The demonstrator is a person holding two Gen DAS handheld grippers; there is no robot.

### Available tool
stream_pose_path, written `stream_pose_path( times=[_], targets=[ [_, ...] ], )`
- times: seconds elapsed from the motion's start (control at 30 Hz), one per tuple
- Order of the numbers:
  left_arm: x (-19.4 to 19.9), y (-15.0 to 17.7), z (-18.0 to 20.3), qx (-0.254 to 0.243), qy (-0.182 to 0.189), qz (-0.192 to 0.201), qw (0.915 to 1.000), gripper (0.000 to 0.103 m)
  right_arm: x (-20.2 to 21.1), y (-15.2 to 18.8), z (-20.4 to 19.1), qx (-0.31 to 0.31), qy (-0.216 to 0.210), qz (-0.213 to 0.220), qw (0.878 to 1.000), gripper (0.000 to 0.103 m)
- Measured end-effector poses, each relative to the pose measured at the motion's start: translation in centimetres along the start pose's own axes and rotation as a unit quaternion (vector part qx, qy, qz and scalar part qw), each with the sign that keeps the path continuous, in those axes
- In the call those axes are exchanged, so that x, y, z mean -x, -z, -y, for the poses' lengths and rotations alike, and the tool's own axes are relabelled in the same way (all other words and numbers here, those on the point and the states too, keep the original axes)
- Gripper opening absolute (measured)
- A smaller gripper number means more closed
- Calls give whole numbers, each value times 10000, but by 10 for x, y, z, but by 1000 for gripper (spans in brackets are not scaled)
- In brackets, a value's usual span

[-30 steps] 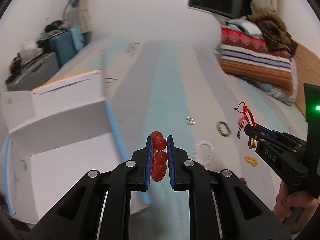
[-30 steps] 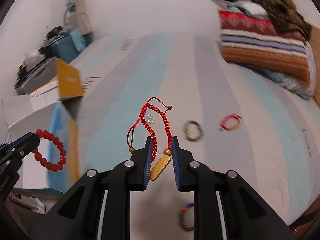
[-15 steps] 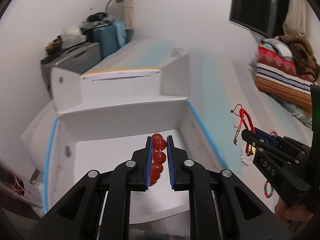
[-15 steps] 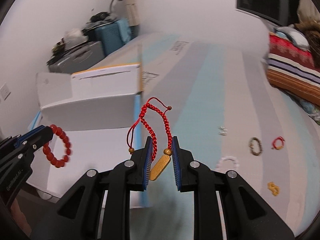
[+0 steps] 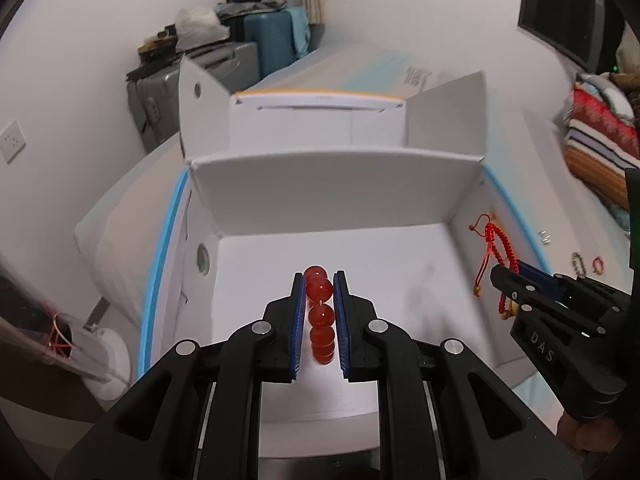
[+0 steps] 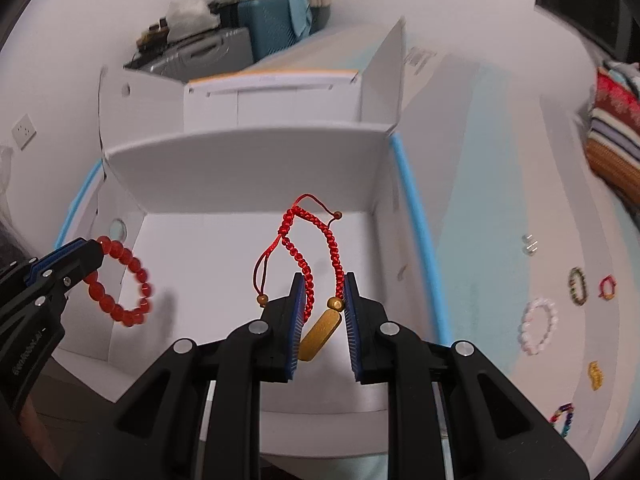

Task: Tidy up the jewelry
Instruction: 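Open both tools to drop the bracelets into the white box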

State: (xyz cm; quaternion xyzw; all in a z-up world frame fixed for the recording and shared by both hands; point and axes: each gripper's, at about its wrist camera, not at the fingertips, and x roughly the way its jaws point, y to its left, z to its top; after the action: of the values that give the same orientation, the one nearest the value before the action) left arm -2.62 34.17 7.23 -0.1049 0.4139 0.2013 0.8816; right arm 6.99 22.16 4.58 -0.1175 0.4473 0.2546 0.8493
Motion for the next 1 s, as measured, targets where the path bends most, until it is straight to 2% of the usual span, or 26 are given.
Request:
stream_pose_path(
  times=[0.07, 0.27, 0.47, 0.57, 0.67, 0.7, 0.73, 0.87, 0.93, 1.0],
  targets=[
    [-10, 3, -3, 53, 80, -142, 9999, 14, -10, 3, -2, 11, 38, -151, 9999, 18],
    [-33, 10, -11, 85, -5, -410, 9991, 13, -30, 11, -5, 37, 70, -455, 9989, 19],
    [-42, 14, -12, 92, 9, -510, 9987, 13, -35, 15, -7, 37, 68, -492, 9988, 19],
    [-45, 13, -14, 97, -13, -528, 9986, 14, -36, 17, -6, 18, 103, -493, 9987, 23],
    [-40, 12, -14, 146, -52, -462, 9988, 18, -29, 13, -5, -74, 63, -359, 9993, 51],
    [-39, 11, -14, 152, -68, -437, 9989, 27, -26, 12, -5, -92, 10, -338, 9994, 55],
    [-34, 11, -14, 172, -97, -374, 9991, 40, -21, 12, -6, -106, -52, -321, 9994, 56],
    [-13, 9, -11, 160, -175, -94, 9997, 56, 4, 8, -2, -145, -50, 24, 9999, 82],
    [-1, 8, -8, 140, -156, 60, 9998, 66, 20, 6, 3, -192, 1, 214, 9996, 85],
    [12, 7, -3, 114, -163, 213, 9996, 71, 36, 3, 10, -238, 20, 408, 9989, 90]
  ],
)
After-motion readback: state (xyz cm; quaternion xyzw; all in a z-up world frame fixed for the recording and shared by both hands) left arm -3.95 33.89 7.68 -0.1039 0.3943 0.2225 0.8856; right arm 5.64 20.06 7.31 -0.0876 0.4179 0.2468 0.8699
